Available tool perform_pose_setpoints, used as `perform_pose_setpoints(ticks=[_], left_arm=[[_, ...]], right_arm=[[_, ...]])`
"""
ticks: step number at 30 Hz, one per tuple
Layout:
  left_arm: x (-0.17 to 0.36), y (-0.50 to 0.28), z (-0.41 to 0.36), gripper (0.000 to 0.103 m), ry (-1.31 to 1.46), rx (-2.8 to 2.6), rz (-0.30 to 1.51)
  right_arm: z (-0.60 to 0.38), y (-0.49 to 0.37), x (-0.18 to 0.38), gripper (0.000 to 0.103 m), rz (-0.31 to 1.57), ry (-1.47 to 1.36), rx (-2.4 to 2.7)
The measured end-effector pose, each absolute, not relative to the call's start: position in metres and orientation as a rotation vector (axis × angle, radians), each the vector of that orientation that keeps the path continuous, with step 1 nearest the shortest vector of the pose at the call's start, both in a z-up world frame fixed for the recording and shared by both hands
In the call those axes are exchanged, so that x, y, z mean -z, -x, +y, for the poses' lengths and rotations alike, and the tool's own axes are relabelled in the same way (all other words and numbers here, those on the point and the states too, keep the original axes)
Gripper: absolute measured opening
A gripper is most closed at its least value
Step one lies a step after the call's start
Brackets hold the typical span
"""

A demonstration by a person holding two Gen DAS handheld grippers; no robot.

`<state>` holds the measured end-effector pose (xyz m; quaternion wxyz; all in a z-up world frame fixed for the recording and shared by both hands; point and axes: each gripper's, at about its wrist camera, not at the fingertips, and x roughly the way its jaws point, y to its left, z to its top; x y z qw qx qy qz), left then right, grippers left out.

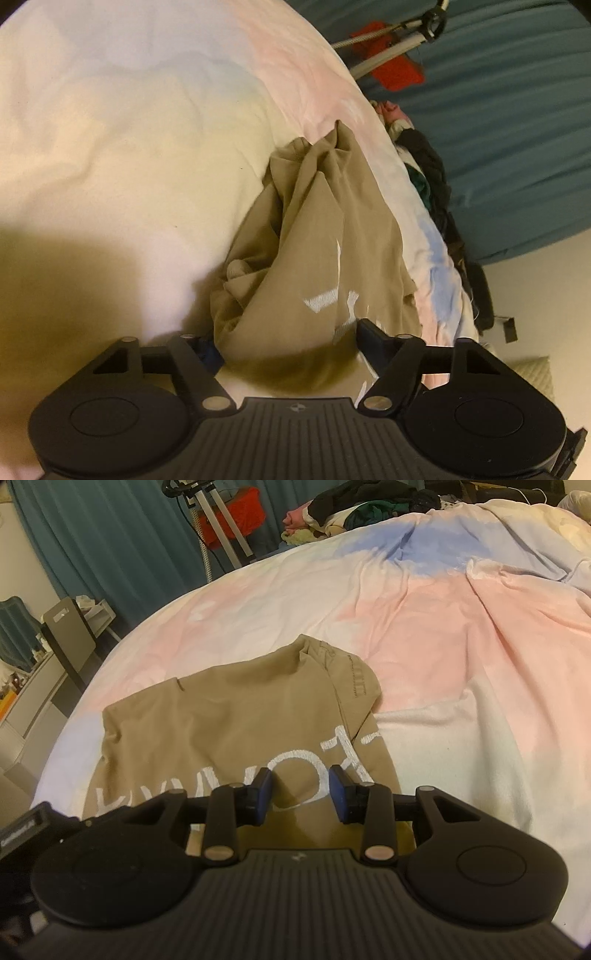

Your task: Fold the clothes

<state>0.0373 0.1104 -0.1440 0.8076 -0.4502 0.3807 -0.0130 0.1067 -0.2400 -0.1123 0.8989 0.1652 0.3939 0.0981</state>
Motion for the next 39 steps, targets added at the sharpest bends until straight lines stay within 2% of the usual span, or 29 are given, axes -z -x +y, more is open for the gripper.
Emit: perform_pose_setpoints(ticks=[7,8,9,11,22,29,32,33,35,37,39], left_arm=[[0.146,-0.036,0.108,0.055,0.978,0.007,0.803],[0.146,-0.036,0.109,0.054,0.984,0.004,0.802],[0.147,-0.036,0.11,0.053,0.991,0.002,0.802],[0.147,-0.037,0.113,0.051,1.003,-0.001,0.801],[0.152,-0.035,0.12,0.043,1.096,-0.009,0.797],[0.152,-0.038,0.119,0.036,1.127,-0.003,0.777],[0.15,-0.038,0.119,0.033,1.131,0.008,0.757],[0.148,-0.038,0.118,0.032,1.127,0.014,0.746],[0.145,-0.037,0.119,0.031,1.131,0.034,0.716],[0.145,-0.036,0.12,0.03,1.149,0.047,0.692],[0.145,-0.034,0.121,0.03,1.161,0.051,0.68]], right_arm=[[-0.253,-0.093,0.095,0.04,0.775,-0.442,-0.227],[-0.256,-0.091,0.093,0.053,0.773,-0.478,-0.243],[-0.259,-0.089,0.091,0.073,0.77,-0.515,-0.259],[-0.266,-0.081,0.089,0.09,0.768,-0.615,-0.299],[-0.28,-0.077,0.153,0.09,1.046,-1.183,-0.394],[-0.267,-0.08,0.179,0.09,1.08,-1.32,-0.387],[-0.258,-0.086,0.18,0.086,1.063,-1.364,-0.445],[-0.257,-0.088,0.18,0.081,1.055,-1.372,-0.451],[-0.259,-0.091,0.18,0.078,1.031,-1.383,-0.436],[-0.265,-0.092,0.183,0.071,1.007,-1.395,-0.381],[-0.274,-0.091,0.187,0.058,0.981,-1.403,-0.309]])
